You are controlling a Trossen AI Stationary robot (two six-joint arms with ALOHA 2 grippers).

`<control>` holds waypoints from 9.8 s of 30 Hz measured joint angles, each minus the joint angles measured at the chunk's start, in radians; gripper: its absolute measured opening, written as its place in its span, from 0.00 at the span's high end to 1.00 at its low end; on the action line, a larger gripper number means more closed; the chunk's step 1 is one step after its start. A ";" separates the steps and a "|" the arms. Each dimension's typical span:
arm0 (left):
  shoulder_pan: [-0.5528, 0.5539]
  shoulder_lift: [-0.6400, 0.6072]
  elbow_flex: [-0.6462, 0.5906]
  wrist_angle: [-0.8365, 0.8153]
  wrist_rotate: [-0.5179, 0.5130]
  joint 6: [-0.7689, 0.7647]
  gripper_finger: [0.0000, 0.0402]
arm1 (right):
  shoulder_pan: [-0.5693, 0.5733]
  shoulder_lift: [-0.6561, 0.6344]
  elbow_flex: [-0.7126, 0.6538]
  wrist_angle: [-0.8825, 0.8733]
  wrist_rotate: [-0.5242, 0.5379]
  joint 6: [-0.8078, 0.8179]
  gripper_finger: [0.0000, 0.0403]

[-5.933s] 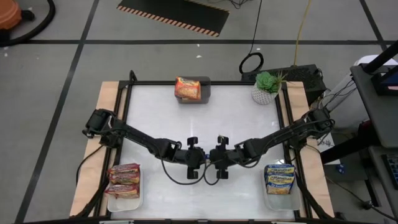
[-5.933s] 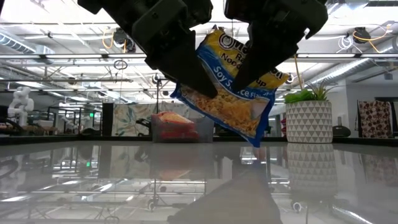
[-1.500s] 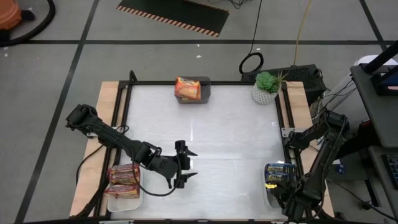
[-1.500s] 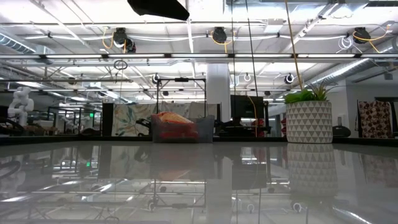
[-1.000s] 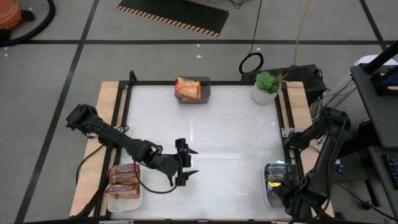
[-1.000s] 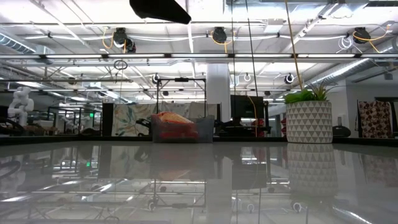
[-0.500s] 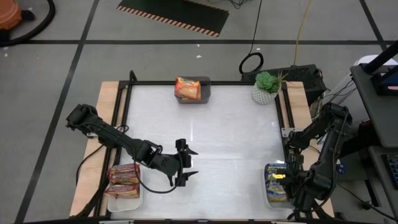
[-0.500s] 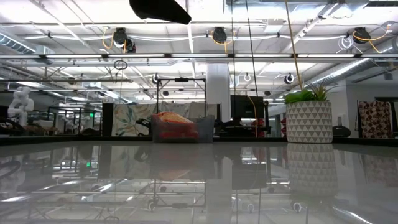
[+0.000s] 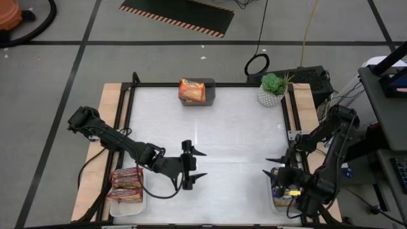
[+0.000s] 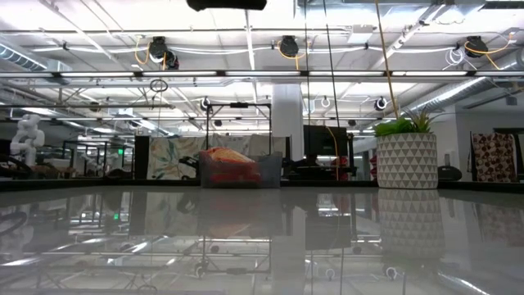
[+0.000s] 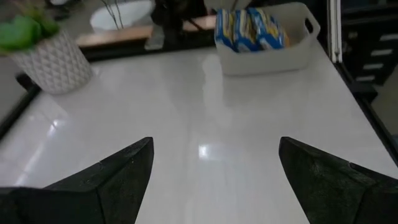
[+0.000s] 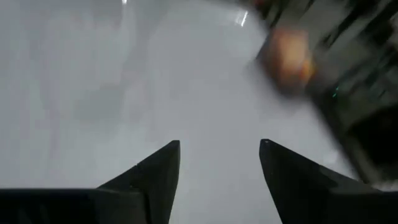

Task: Sort Maruchan noodles
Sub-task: Return to Home Position

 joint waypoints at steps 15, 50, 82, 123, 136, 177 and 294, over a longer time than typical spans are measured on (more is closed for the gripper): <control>-0.019 -0.008 0.000 0.014 -0.172 0.072 0.48 | -0.144 -0.047 -0.237 0.239 0.243 -0.092 0.82; 0.008 -0.506 -0.742 0.639 -0.022 -0.009 0.99 | -0.513 -0.380 -0.841 1.852 -0.463 -1.370 1.00; 0.056 -0.669 -0.883 0.305 -0.073 -0.179 0.99 | -0.633 -0.380 -1.208 2.385 -0.671 -1.352 1.00; 0.057 -0.973 -1.143 0.530 0.121 0.033 0.99 | -0.646 -0.558 -1.209 2.240 -0.561 -1.519 1.00; 0.057 -0.972 -1.143 0.516 0.120 0.032 0.99 | -0.685 -0.893 -1.209 1.941 -0.629 -1.508 1.00; 0.080 -0.972 -1.142 0.519 0.108 0.132 0.99 | -1.091 -1.268 -1.209 1.644 -1.054 -1.478 1.00; 0.472 -1.580 -1.143 0.123 0.565 0.272 0.99 | -1.103 -1.406 -1.209 1.471 -1.006 -1.431 1.00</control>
